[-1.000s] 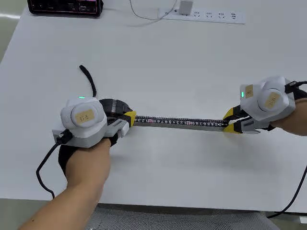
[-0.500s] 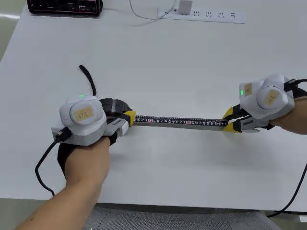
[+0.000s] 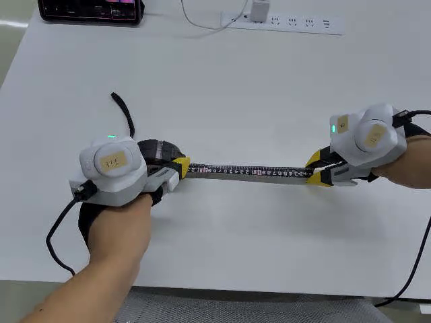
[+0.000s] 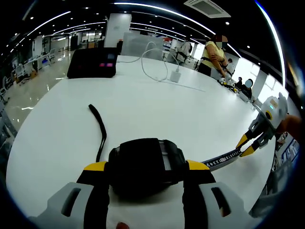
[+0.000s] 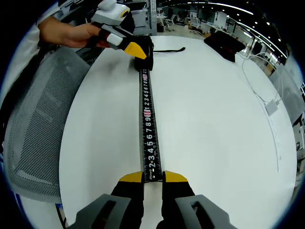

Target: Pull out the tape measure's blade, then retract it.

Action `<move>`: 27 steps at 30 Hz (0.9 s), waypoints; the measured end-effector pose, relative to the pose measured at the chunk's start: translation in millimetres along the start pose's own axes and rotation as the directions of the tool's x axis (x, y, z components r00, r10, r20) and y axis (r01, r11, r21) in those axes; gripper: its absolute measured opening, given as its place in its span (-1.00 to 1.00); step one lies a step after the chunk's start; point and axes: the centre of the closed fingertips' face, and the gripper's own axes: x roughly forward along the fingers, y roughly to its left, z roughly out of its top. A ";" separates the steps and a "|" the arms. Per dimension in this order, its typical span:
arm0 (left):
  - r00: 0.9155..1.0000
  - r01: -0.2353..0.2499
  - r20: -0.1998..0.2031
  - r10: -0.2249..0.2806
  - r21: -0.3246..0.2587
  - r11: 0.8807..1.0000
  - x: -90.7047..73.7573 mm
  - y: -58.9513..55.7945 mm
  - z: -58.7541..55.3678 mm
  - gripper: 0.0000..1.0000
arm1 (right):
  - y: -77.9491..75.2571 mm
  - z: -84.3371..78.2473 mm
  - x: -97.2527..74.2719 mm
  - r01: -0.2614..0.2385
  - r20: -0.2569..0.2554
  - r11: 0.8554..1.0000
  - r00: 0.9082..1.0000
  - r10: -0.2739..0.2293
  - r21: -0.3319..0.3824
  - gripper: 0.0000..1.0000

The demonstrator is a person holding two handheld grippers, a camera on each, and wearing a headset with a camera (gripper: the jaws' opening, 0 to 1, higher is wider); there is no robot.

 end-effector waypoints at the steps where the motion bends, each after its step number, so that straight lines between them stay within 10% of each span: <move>1: 1.000 0.001 0.000 -0.001 -0.003 1.000 0.0 0.1 0.0 0.16 | -0.1 2.0 0.3 -0.001 0.005 1.000 1.000 0.001 0.001 -0.82; 27: 1.000 0.011 0.001 -0.011 -0.022 1.000 -0.3 1.0 0.2 0.16 | 1.9 31.7 10.5 -0.018 0.054 1.000 0.998 0.019 -0.010 -0.82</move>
